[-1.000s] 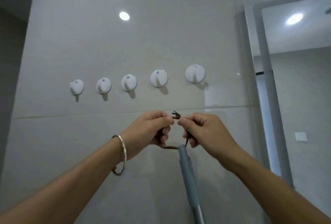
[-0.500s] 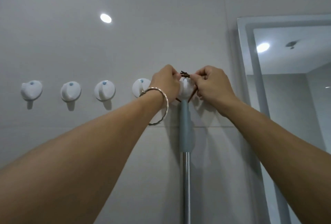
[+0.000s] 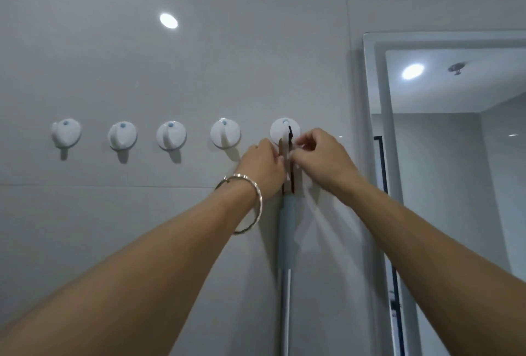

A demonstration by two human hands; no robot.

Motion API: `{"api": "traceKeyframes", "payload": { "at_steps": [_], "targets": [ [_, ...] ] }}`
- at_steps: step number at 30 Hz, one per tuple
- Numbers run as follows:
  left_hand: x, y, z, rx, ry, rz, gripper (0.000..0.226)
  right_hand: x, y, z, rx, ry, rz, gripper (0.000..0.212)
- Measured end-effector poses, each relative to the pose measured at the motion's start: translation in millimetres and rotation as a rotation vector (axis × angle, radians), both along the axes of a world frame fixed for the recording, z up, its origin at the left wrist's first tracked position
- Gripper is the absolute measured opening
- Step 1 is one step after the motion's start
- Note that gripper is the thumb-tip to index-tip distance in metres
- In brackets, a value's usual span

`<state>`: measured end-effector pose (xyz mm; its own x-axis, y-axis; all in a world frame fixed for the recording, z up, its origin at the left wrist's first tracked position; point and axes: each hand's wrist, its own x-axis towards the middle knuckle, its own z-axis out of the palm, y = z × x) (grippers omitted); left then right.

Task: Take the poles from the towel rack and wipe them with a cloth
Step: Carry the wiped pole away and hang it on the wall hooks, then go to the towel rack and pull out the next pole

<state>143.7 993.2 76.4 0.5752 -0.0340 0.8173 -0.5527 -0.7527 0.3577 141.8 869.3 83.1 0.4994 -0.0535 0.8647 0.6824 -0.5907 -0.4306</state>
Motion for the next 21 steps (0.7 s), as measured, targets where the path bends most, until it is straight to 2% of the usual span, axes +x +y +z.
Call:
{"api": "traceKeyframes", "payload": {
  "at_steps": [3, 5, 10, 13, 16, 19, 21],
  "targets": [
    [-12.7, 9.7, -46.8, -0.023, 0.067, -0.054, 0.018, -20.8, -2.1, -41.2, -0.121, 0.025, -0.05, 0.013],
    [-24.8, 16.4, -82.2, 0.039, 0.113, -0.071, 0.014, -36.8, -4.3, -73.0, -0.224, 0.082, -0.08, 0.011],
    [-51.2, 29.7, -159.2, 0.513, 0.21, 0.033, 0.03, -76.5, -9.1, -154.0, -0.518, 0.386, -0.293, 0.022],
    [-66.1, 44.2, -196.1, 0.67, 0.213, -0.003, 0.033, -100.6, -11.7, -189.0, -0.583, 0.602, -0.422, 0.027],
    [-78.0, 67.9, -231.4, 0.705, 0.26, -0.115, 0.035, -130.9, -5.6, -223.6, -0.587, 0.753, -0.523, 0.029],
    [-83.3, 87.7, -258.9, 0.687, 0.44, -0.255, 0.036, -168.7, 6.9, -253.6, -0.644, 0.933, -0.579, 0.029],
    [-93.6, 89.1, -273.1, 0.752, 0.526, -0.316, 0.034, -195.7, 8.5, -262.7, -0.688, 1.049, -0.623, 0.027]
  ]
}}
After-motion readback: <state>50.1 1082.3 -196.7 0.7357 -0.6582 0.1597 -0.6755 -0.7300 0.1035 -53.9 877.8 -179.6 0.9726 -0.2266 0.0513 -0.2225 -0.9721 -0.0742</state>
